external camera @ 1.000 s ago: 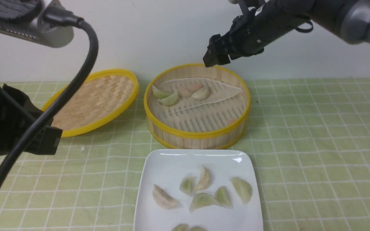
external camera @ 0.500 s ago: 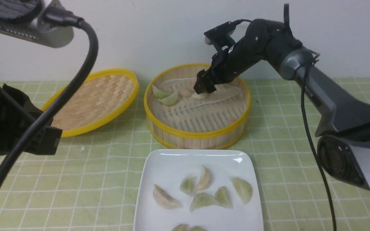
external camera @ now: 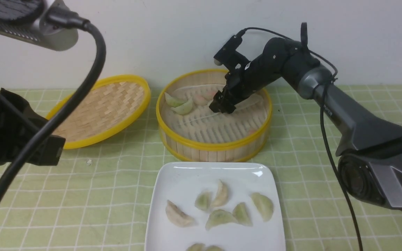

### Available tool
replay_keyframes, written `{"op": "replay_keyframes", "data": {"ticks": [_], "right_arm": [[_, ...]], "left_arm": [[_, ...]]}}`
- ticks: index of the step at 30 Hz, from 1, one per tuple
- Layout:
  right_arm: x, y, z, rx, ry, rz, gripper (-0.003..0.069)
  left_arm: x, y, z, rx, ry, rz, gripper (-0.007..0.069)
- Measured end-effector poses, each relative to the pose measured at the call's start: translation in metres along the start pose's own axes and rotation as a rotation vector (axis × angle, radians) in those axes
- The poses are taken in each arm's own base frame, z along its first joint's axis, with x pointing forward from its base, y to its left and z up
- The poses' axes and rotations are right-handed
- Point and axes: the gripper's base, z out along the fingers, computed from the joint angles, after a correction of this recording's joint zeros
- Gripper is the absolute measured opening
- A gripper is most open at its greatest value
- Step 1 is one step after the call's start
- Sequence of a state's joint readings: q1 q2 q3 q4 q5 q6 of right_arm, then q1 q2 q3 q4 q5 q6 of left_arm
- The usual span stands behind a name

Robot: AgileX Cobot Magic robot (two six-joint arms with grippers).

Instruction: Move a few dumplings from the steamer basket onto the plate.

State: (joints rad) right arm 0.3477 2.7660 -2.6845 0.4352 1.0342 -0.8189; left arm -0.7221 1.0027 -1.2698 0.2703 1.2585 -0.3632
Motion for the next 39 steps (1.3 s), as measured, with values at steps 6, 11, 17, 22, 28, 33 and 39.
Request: {"op": "replay_keyframes", "data": {"ticks": [6,11,17,22,28,33,39], "right_arm": [[0.000,0.003,0.002,-0.029,-0.010,-0.035,0.0438],[-0.003,0.006,-0.010,-0.065,0.043,-0.042,0.0438],[-0.026,0.009,-0.052,-0.092,0.066,-0.013,0.0438],[-0.056,0.007,-0.101,-0.020,0.011,0.132,0.0438],[-0.070,0.017,-0.156,0.004,0.025,0.256,0.0438],[-0.045,0.071,-0.220,-0.130,0.121,0.364,0.0438],[0.013,0.150,-0.222,-0.339,0.308,0.476,0.0438]], "left_arm": [[0.000,0.000,0.000,0.001,0.000,0.000,-0.0006],[0.000,0.000,0.000,0.001,0.000,0.000,-0.0006],[0.000,0.000,0.000,0.001,0.000,0.000,-0.0006],[0.000,0.000,0.000,0.001,0.000,0.000,-0.0006],[0.000,-0.001,0.000,0.007,0.003,-0.002,-0.0006],[0.001,-0.003,0.000,0.028,0.010,-0.010,-0.0006],[0.001,-0.003,0.000,0.035,0.013,-0.012,-0.0006]]}}
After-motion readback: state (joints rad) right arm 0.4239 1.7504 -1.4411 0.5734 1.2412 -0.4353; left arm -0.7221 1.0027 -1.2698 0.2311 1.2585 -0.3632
